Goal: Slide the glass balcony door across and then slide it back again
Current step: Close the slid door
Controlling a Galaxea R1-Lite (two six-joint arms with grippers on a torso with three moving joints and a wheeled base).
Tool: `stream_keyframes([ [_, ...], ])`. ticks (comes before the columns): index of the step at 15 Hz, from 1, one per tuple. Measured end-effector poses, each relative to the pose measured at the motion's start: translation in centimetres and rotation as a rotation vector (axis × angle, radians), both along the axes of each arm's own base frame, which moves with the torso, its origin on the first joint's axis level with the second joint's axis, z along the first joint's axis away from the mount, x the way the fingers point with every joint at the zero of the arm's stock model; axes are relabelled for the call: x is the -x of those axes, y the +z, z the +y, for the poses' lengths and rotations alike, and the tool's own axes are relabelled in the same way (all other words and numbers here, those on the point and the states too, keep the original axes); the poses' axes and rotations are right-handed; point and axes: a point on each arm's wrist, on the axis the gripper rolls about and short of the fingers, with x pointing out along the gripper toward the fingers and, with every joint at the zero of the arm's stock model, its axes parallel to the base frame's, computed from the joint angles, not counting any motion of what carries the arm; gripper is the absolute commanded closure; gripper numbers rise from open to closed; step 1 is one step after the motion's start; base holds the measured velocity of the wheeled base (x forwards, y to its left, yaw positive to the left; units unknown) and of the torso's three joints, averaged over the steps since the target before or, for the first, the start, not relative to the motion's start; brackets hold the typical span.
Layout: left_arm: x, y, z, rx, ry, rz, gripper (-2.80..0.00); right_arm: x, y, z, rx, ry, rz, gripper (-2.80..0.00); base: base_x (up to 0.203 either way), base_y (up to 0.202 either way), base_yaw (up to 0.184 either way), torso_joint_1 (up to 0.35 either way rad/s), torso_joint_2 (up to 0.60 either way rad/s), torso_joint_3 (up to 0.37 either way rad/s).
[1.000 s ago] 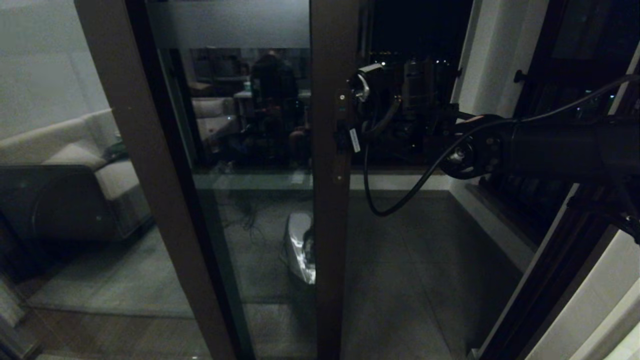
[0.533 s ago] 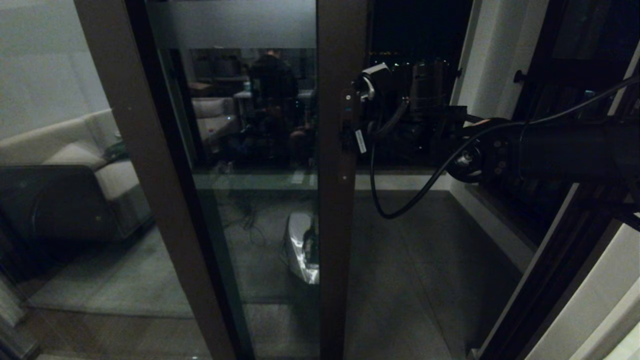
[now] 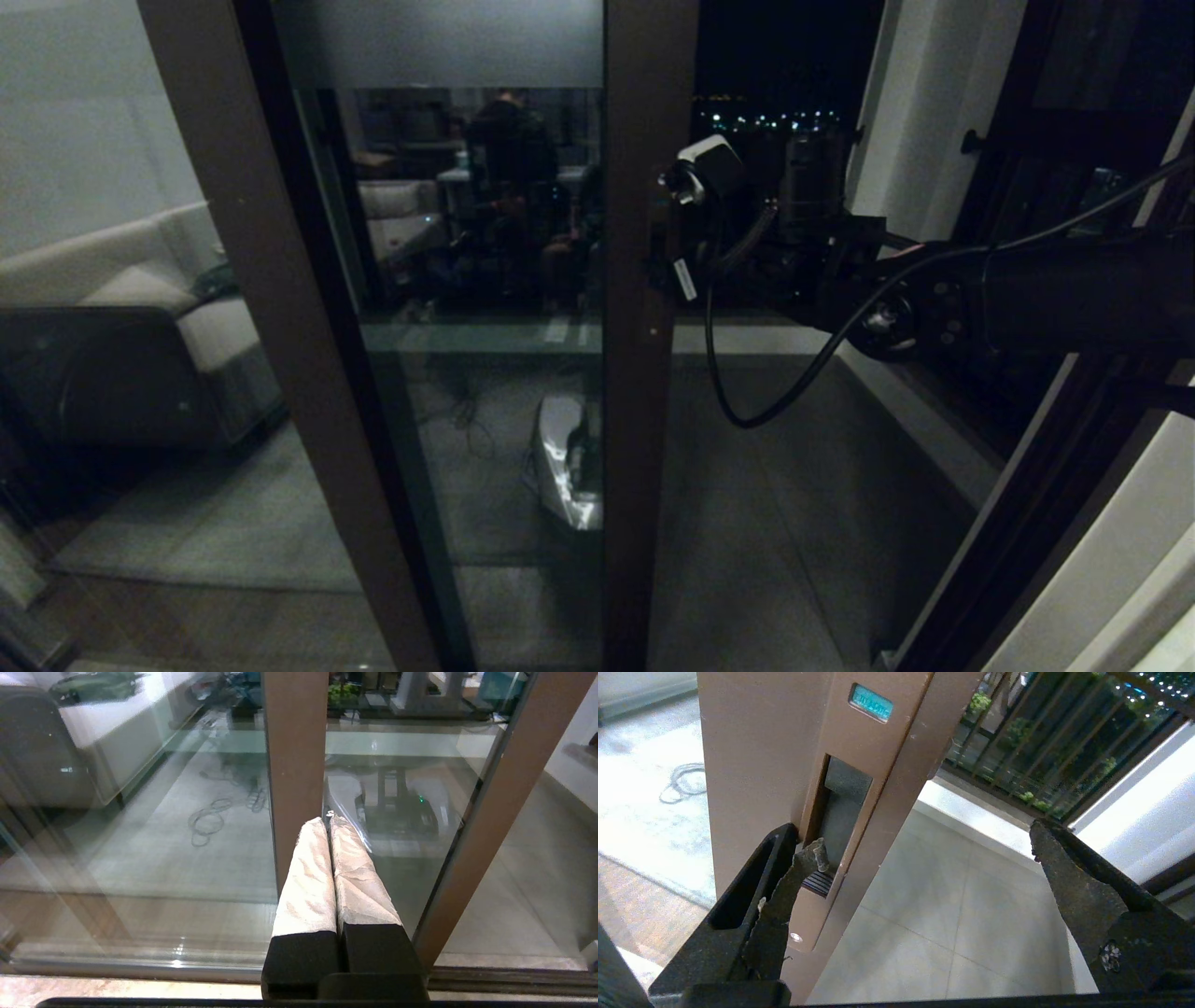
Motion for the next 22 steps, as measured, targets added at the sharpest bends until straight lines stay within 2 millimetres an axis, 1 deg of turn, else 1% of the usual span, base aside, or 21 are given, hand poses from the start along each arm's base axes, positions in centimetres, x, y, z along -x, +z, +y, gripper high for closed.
stream_keyframes([
  [9,0.0,0.0,0.0,0.000,0.000,0.000,0.00,-0.3,0.2,-1.5,0.025,-0.031,0.000,-2.80,0.000,0.000,0.000,0.000,0.00,0.000],
  [22,0.0,0.0,0.0,0.000,0.000,0.000,0.00,0.3,0.3,-1.9,0.071,-0.030,-0.029,-2.80,0.000,0.000,0.000,0.000,0.00,0.000],
])
